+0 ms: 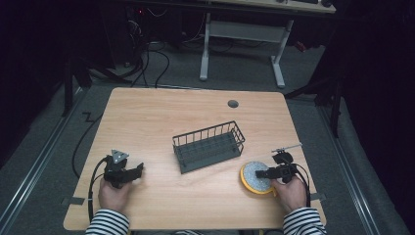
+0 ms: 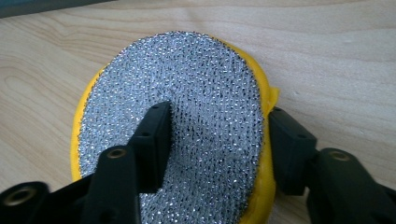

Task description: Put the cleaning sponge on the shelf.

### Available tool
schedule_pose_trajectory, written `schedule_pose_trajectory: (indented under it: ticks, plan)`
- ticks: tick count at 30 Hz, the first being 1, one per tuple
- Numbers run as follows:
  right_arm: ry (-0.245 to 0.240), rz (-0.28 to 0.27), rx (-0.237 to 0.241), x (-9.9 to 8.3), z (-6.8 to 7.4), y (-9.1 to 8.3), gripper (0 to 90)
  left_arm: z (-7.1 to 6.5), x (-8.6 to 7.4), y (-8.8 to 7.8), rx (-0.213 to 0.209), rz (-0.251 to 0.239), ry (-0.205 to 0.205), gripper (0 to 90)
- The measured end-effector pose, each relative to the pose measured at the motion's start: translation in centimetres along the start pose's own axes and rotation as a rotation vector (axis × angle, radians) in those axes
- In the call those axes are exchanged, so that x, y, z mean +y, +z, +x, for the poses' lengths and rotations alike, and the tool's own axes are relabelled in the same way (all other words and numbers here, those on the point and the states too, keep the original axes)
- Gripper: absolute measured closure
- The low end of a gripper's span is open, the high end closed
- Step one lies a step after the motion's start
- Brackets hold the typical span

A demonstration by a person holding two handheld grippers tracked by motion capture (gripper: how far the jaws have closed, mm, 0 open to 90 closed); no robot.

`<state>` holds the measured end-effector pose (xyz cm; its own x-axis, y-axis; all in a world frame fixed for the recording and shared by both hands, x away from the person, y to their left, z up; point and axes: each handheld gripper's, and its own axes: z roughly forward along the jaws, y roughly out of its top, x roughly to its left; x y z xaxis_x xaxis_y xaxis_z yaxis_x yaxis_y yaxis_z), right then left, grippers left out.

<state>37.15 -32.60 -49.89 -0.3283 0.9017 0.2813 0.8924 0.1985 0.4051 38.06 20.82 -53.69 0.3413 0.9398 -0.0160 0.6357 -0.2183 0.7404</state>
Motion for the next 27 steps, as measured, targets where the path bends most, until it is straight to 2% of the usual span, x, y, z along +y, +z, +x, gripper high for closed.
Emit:
schedule_pose_trajectory:
  ticks: [5,8,12,16,27]
  plan:
    - [-0.062,-0.014,-0.024,0.0,0.7,-0.4,65.4,0.0,0.0,0.0,0.0,0.0,0.0,26.3]
    - [-0.094,-0.022,-0.038,0.0,1.0,-0.5,71.3,0.0,0.0,0.0,-0.001,0.0,0.0,26.3]
    - [-0.122,-0.039,-0.043,-0.1,1.2,-0.6,74.0,0.0,0.0,0.0,-0.001,0.0,0.0,26.3]
    - [-0.13,-0.058,-0.042,-0.3,1.4,-0.8,74.3,0.0,0.0,0.0,-0.002,0.0,0.0,26.2]
    - [-0.156,-0.153,-0.016,-0.2,2.0,-3.0,74.4,0.0,0.0,0.0,0.0,0.002,0.003,26.2]
